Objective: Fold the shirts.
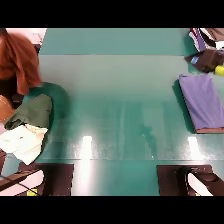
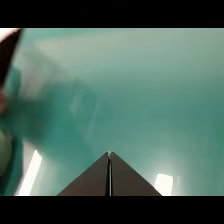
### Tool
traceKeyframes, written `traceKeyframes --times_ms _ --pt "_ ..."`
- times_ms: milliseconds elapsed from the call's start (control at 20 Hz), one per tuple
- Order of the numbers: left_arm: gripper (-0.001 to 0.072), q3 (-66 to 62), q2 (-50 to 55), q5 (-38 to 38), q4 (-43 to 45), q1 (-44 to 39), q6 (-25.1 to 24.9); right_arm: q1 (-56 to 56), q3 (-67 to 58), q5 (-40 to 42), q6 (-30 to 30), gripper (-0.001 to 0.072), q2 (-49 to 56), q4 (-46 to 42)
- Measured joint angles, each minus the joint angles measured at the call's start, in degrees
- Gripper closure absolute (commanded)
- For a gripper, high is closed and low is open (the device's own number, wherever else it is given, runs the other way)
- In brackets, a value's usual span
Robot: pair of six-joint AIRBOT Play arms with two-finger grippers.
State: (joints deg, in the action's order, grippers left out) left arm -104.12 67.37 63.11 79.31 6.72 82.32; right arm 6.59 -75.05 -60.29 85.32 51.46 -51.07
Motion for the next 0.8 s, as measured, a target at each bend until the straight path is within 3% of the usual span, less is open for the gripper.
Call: traceKeyframes --times_ms 350,400,450,500,650,800 --pt "0.0682 -4.07 -2.60 7.67 -3.54 -27.52 -4.13 0.00 -10.75 -0.39 -1.29 0.0695 0.00 -0.07" --pt "0.0604 -3.45 -1.16 8.00 -3.61 -31.47 -4.28 0.00 -11.32 -0.83 -1.36 0.0695 0.00 -0.07" --pt "0.0319 -2.78 0.44 8.04 -3.61 -34.69 -4.52 0.00 -11.74 -1.44 -1.42 0.0695 0.00 -0.09" --pt "0.0176 -2.12 2.19 7.78 -3.63 -37.48 -4.85 0.00 -12.04 -2.19 -1.44 0.0695 0.00 -0.11" --pt "0.0178 -0.72 7.50 7.19 -2.64 -41.35 -5.31 0.00 -12.52 -4.24 -1.46 0.0695 0.00 -0.11" --pt "0.0178 0.63 10.03 7.76 -1.33 -38.21 -3.26 0.00 -12.70 -5.46 -1.46 0.0695 0.00 -0.07"
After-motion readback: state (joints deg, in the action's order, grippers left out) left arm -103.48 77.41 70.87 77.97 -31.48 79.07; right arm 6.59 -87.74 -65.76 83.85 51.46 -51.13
